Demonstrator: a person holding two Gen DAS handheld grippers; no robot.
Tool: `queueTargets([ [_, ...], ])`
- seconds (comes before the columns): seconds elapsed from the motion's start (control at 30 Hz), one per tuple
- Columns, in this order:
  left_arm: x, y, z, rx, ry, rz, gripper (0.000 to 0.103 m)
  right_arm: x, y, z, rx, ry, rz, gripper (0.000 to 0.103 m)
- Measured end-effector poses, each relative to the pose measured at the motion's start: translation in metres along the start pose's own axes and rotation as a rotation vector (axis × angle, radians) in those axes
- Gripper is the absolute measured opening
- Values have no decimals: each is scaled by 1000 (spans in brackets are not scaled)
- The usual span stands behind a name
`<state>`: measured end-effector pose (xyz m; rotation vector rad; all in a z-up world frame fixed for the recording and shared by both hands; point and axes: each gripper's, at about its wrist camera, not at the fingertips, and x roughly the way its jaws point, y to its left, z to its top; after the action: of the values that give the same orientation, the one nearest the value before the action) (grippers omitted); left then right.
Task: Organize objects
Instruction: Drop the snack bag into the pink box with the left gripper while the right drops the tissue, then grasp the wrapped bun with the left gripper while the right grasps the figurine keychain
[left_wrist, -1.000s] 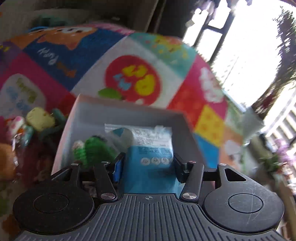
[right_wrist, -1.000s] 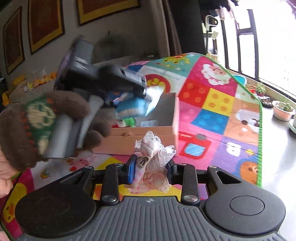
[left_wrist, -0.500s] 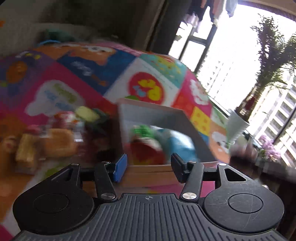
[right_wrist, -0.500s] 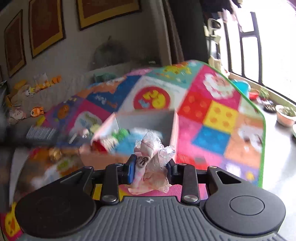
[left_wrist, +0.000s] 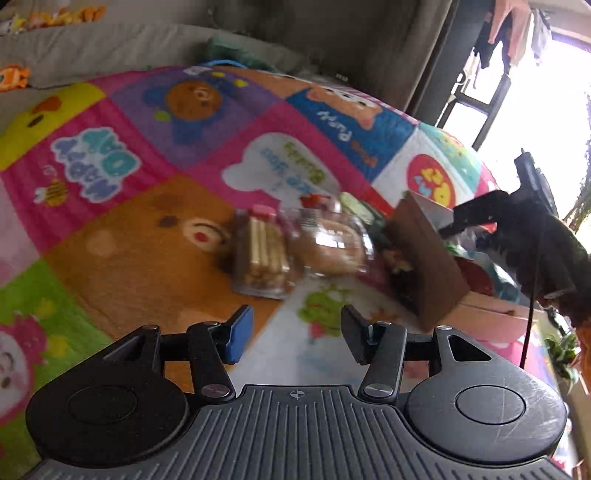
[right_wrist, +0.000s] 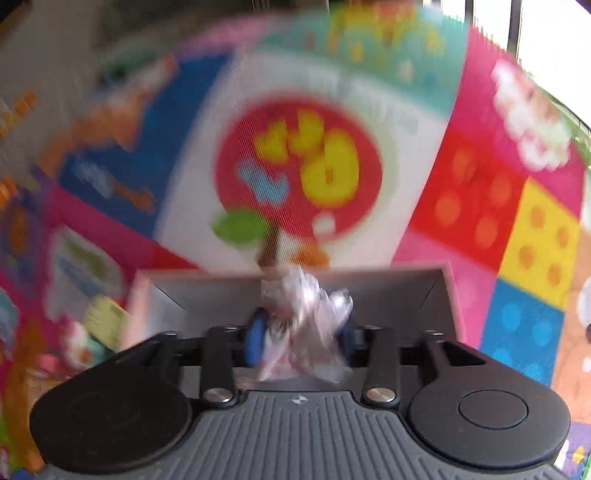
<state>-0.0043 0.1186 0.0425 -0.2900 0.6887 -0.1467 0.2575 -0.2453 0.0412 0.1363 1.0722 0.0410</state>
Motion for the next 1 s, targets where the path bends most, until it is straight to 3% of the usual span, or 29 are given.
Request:
queueTargets([
  [0.1,6,4,3,29,7,15,57,1,6,-6,-33,-3,-20,64],
  [0.2,8,7,16,24,-39,0,57,-25,13,-15,-80,-84,-39,64],
  [0.3,10,-2,37,41,-119,-7,57,-61,22,-29,-161,-197,-45,73],
  [0.4,24,-30,55,228,-129,-72,57,-96,25,-48,-194,-270,7,74],
  [0.5,51,-54,67,437,-116,-149,58,-127,23,-80,-206,-321,131,78],
  [0.6,81,-67,68,638,-64,-154,58,-147,15,-126,-214,-357,239,81],
  [0.7,104,-71,60,830,16,-70,62,-156,2,-175,-233,-355,288,83],
  [0.77,105,-69,60,851,20,-96,61,-152,-6,-197,-252,-346,269,83],
  [0.9,110,-77,66,859,106,-124,61,-140,-14,-219,-276,-303,237,84],
  [1.0,117,-86,62,932,231,-116,74,-139,-18,-228,-263,-289,273,84],
])
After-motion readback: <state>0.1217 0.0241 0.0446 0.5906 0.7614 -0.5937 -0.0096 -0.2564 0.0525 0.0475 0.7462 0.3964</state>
